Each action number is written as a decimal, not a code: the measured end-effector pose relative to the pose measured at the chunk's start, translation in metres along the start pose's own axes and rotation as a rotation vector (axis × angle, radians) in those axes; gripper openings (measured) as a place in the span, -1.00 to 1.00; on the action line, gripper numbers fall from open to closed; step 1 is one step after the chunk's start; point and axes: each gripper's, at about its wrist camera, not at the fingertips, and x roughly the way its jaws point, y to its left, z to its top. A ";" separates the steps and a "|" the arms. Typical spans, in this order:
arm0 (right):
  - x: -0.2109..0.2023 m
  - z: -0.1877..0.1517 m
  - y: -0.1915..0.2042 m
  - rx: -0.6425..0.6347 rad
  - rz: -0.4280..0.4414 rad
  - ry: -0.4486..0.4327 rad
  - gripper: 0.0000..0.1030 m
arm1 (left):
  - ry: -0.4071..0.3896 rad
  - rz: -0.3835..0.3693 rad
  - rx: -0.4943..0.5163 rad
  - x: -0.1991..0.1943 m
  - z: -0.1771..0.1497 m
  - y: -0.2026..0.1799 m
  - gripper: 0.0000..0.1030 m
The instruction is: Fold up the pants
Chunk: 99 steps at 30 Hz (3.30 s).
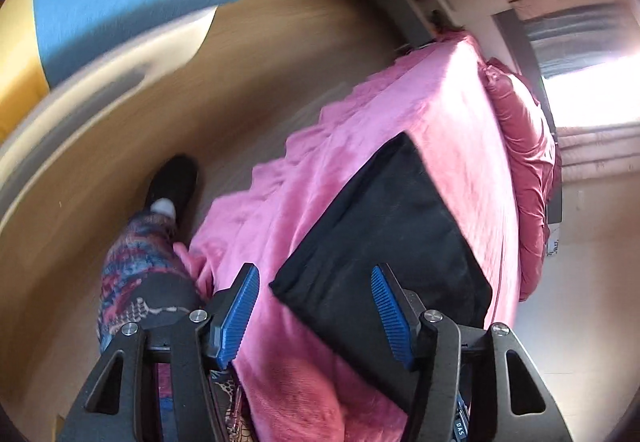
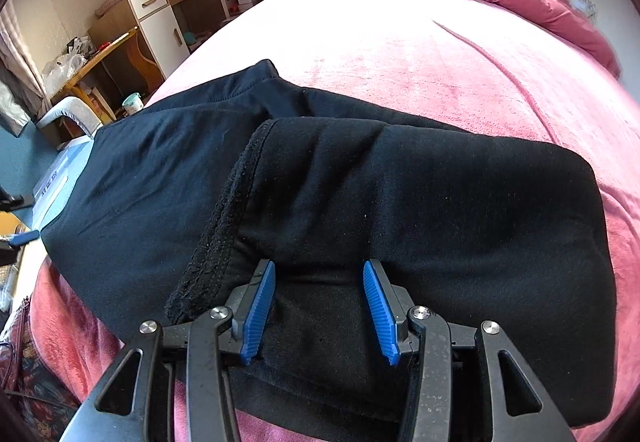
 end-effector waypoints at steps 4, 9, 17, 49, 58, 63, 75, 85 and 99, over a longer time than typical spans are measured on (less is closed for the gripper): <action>0.000 0.000 0.002 -0.001 -0.007 -0.002 -0.08 | 0.038 0.041 -0.032 0.019 -0.006 0.007 0.12; 0.002 0.000 0.003 -0.003 -0.008 -0.004 -0.08 | 0.070 0.042 -0.043 0.030 -0.010 0.011 -0.06; 0.002 0.001 0.002 -0.007 -0.011 -0.004 -0.08 | 0.039 0.025 0.019 0.035 -0.009 -0.002 -0.60; -0.038 0.115 0.030 0.081 0.707 0.022 0.55 | 0.107 -0.361 0.984 0.005 -0.155 -0.224 -0.72; 0.019 0.144 0.081 -0.067 0.634 0.261 0.45 | 0.101 -0.312 1.144 0.010 -0.184 -0.238 -0.72; 0.030 0.138 0.085 -0.113 0.563 0.285 -0.69 | 0.111 -0.329 1.140 0.002 -0.173 -0.238 -0.70; -0.037 0.136 0.050 -0.042 0.656 0.114 -0.72 | 0.044 -0.471 0.664 -0.027 -0.054 -0.175 -0.49; -0.087 0.117 -0.024 0.059 0.633 0.011 -0.72 | 0.107 -0.394 0.693 0.042 -0.077 -0.215 -0.49; -0.037 0.038 -0.186 0.366 0.448 0.087 -0.72 | 0.387 -0.309 0.992 0.110 -0.191 -0.262 -0.49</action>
